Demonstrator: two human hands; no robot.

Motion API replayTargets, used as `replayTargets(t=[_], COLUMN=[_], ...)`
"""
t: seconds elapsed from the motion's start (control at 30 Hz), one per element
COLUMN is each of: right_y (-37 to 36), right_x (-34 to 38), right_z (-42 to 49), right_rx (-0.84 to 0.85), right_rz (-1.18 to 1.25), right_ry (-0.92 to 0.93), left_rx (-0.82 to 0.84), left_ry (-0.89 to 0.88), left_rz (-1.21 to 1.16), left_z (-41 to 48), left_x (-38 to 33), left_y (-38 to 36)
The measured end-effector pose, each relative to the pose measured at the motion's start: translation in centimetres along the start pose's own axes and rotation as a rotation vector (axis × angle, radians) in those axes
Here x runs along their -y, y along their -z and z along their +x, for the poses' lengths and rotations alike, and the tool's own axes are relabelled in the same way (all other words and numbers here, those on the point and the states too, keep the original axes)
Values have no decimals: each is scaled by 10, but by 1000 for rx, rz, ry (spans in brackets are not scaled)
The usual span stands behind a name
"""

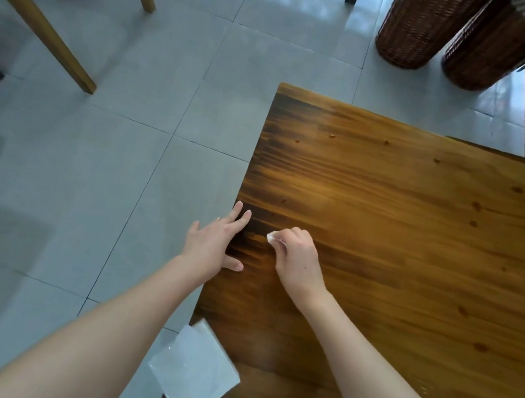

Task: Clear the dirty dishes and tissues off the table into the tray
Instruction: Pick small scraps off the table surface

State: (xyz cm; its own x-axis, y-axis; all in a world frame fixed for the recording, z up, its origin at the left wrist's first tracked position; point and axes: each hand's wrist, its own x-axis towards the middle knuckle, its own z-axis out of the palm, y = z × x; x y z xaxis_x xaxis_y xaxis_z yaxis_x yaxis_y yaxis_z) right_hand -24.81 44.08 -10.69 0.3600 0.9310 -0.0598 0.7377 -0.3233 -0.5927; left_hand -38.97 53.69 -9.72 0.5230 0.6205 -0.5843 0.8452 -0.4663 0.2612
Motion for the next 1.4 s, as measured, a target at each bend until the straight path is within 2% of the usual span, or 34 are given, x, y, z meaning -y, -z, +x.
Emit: replayTargets(t=[0.17, 0.27, 0.37, 0.5, 0.6, 0.87, 1.1, 1.4], right_y=[21, 23, 21, 15, 11, 8, 6, 14], right_x=[-21, -24, -19, -13, -13, -8, -1, -11], right_z=[61, 86, 84, 49, 30, 82, 68, 33], right_rx=[-145, -145, -94, 71, 103, -113, -41, 56], right_rz=[76, 55, 46, 6, -24, -9, -18, -141], right_ry=[-211, -241, -171, 72, 165, -23, -53, 80], left_rx=[-14, -32, -38, -48, -51, -40, -52, -51], left_ry=[-13, -15, -13, -20, -16, -7, 13, -56], left_rz=[-89, -105, -108, -104, -91, -62, 4, 129], left_z=[0, 1, 2, 1, 1, 3, 1, 5], left_x=[6, 8, 8, 9, 7, 7, 3, -7], left_y=[-4, -6, -7, -6, -6, -6, -3, 9])
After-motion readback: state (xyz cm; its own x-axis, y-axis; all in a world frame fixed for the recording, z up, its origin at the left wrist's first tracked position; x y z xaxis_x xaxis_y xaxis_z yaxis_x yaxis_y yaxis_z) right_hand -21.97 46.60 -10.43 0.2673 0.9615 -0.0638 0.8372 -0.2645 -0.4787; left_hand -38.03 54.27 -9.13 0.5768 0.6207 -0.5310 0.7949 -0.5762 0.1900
